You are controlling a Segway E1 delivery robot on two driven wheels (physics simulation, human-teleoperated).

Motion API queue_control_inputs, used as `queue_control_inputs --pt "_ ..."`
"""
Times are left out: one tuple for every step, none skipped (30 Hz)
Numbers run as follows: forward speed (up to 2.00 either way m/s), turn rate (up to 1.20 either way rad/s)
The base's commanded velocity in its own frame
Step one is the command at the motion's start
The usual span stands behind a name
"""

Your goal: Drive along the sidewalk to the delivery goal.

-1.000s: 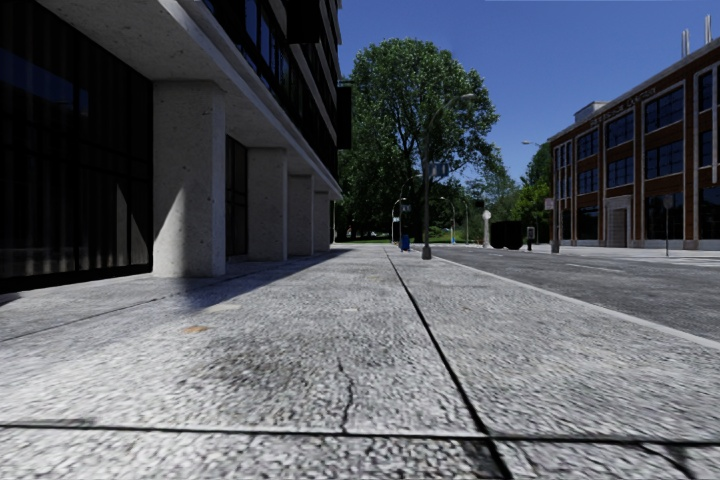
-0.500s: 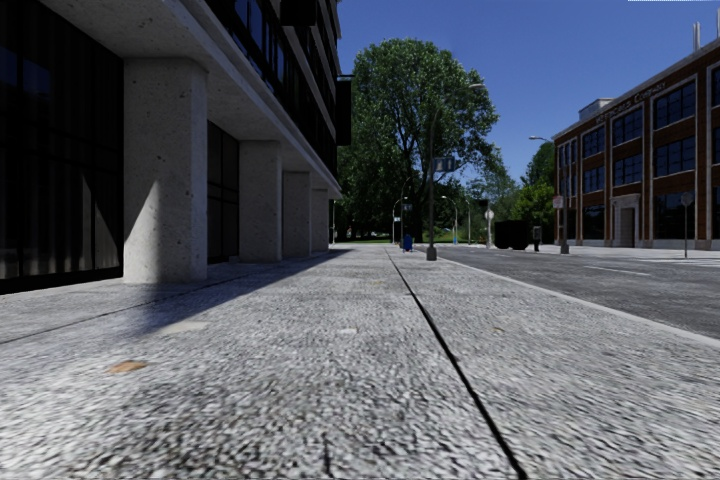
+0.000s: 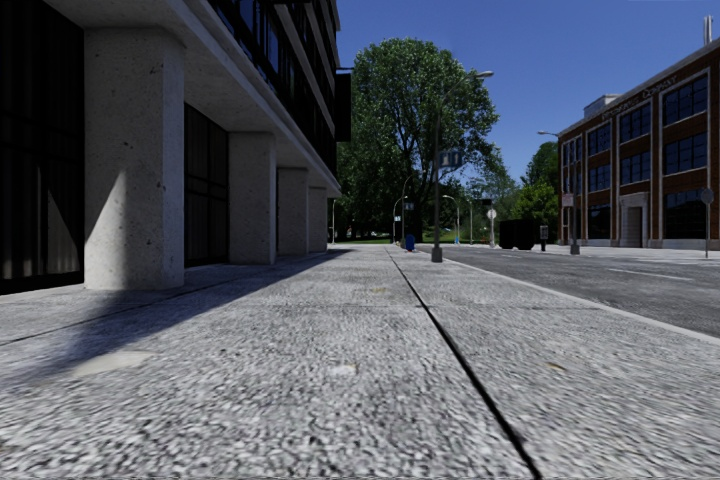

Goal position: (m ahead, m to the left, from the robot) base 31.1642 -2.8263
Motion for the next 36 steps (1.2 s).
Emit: queue_control_inputs --pt "2.0 0.0" --pt "2.0 0.0" --pt "2.0 0.0" --pt "2.0 0.0" --pt "2.0 0.0" --pt "2.0 0.0" --pt "2.0 0.0" --pt "2.0 0.0" --pt "2.0 0.0" --pt "2.0 0.0" --pt "2.0 0.0" --pt "2.0 0.0" --pt "2.0 0.0" --pt "2.0 0.0" --pt "2.0 0.0" --pt "2.0 0.0" --pt "2.0 0.0" --pt "2.0 0.0" --pt "2.0 0.0" --pt "2.0 0.0" --pt "2.0 0.0" --pt "2.0 0.0" --pt "2.0 0.0" --pt "2.0 0.0" --pt "2.0 0.0" --pt "2.0 0.0" --pt "2.0 0.0" --pt "2.0 0.0" --pt "2.0 0.0" --pt "2.0 0.0" --pt "2.0 0.0" --pt "2.0 0.0" --pt "2.0 0.0" --pt "2.0 0.0" --pt "2.0 0.0" --pt "2.0 0.0"
